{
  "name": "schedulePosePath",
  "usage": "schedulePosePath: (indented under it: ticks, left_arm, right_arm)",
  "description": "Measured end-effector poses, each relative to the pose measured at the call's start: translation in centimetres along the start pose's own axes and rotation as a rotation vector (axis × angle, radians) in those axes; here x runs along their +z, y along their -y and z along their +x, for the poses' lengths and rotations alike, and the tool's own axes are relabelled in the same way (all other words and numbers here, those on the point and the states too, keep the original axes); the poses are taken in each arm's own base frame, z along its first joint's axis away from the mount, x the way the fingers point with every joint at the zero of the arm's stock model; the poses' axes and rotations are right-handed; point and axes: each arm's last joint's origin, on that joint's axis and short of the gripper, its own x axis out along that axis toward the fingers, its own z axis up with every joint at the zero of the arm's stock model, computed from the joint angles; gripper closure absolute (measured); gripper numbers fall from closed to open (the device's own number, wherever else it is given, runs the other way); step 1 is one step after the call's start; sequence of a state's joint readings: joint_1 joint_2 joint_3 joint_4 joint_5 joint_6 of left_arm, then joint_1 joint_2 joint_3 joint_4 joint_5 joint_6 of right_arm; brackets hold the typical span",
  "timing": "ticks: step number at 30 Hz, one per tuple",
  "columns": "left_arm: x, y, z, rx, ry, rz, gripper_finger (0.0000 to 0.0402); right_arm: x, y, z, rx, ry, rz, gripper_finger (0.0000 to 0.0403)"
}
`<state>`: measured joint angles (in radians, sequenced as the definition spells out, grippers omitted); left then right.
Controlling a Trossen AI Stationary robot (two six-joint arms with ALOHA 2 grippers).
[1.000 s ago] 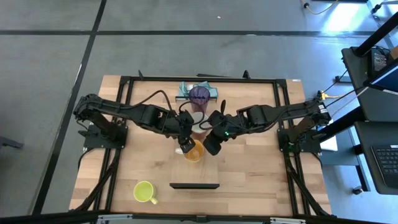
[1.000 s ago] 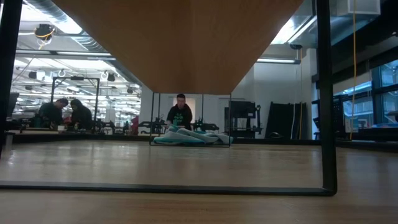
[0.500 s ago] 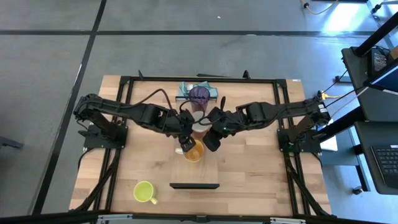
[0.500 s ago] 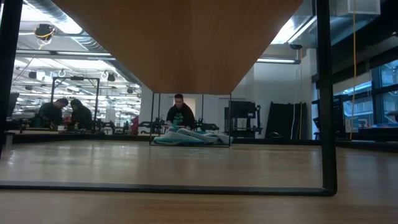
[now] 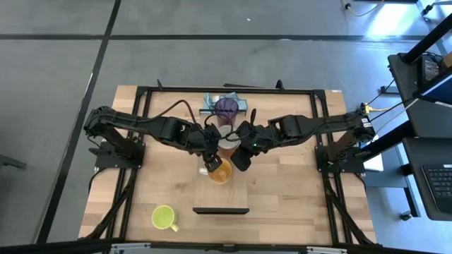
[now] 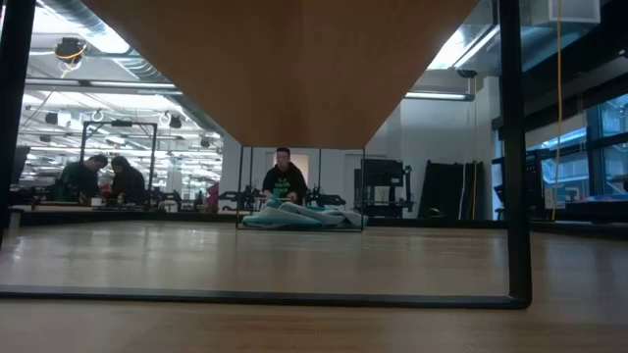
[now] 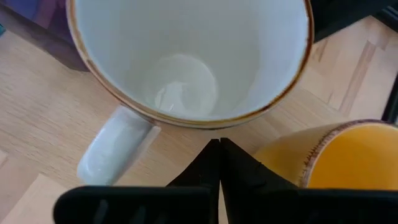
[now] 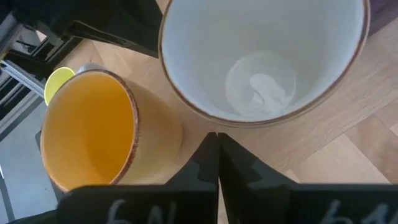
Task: Stack small to large cups/mugs on shelf
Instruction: Put the yellow cup on the shelf
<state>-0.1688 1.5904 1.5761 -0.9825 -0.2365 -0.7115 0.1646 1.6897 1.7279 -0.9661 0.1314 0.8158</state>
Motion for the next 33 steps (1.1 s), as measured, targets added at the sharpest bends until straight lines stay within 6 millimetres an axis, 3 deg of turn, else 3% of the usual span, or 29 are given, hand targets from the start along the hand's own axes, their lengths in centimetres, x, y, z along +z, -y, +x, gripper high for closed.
schedulePosePath:
  ticks: [9,20,33]
  left_arm:
    - [0.0,0.4,-2.1,-0.036,0.015,0.003,0.0392]
    - [-3.0,1.1,-4.5,0.007,-0.048,0.011,0.0396]
    - [-5.1,3.0,-5.5,-0.017,-0.026,-0.013,0.0397]
  right_arm:
    - [-0.2,0.1,-0.9,0.006,-0.004,0.017,0.0392]
    - [-3.2,-2.1,-1.7,0.056,-0.089,0.033,0.0395]
    - [-5.3,-4.5,-2.4,0.125,-0.053,0.070,0.0396]
